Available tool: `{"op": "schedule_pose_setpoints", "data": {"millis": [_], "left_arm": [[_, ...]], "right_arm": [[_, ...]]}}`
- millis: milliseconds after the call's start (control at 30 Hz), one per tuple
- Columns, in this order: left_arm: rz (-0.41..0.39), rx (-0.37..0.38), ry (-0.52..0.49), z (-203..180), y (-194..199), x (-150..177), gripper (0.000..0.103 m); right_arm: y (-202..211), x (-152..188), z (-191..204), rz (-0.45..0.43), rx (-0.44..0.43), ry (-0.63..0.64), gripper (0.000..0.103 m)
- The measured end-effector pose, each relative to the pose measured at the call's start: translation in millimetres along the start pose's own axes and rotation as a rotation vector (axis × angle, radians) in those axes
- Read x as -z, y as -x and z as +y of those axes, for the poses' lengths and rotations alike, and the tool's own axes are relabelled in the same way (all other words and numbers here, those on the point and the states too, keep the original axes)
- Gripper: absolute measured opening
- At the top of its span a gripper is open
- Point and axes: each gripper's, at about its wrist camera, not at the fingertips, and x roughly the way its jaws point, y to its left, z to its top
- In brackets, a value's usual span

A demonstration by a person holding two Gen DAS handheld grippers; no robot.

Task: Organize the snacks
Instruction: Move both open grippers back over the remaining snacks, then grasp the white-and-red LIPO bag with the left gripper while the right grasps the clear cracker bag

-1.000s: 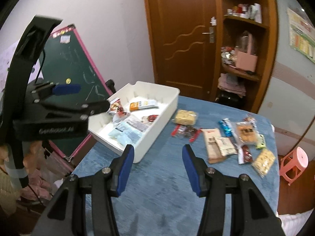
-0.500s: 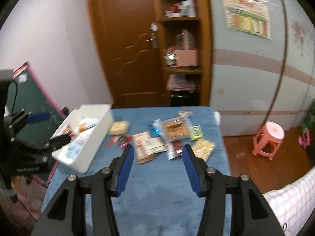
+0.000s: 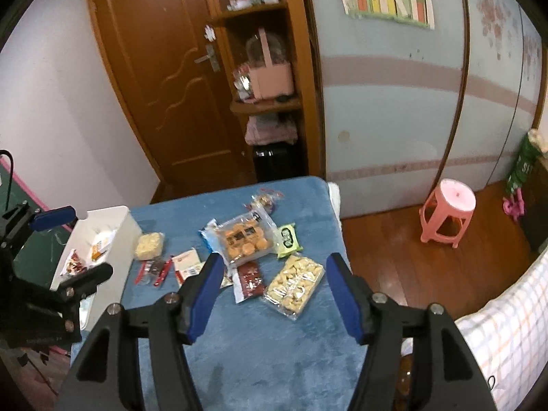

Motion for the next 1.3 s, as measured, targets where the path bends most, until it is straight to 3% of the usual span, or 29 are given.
{"op": "schedule_pose_setpoints", "data": {"millis": [200,467,733,1100,1300], "left_arm": [[0.137,0.01,-0.083,-16,-76,6,0.084],[0.269,0.079,-0.087,-24,-157,20,0.084],[0.321,0.12,-0.065,-26,-196,26,0.084],[0.353,0.156,-0.003,-14,-228,27,0.084],[0.361,0.162,-0.023,-23,-236,26,0.084]], "right_arm": [[-70,0,-20,0.13,-0.012,-0.095,0.063],[-143,17,-48,0.285,-0.043,-0.246,0.063],[-187,34,-57,0.37,-0.063,-0.349,0.063],[-208,36,-43,0.41,0.084,-0.309,0.067],[-215,42,-52,0.419,0.068,-0.383,0.072]]}}
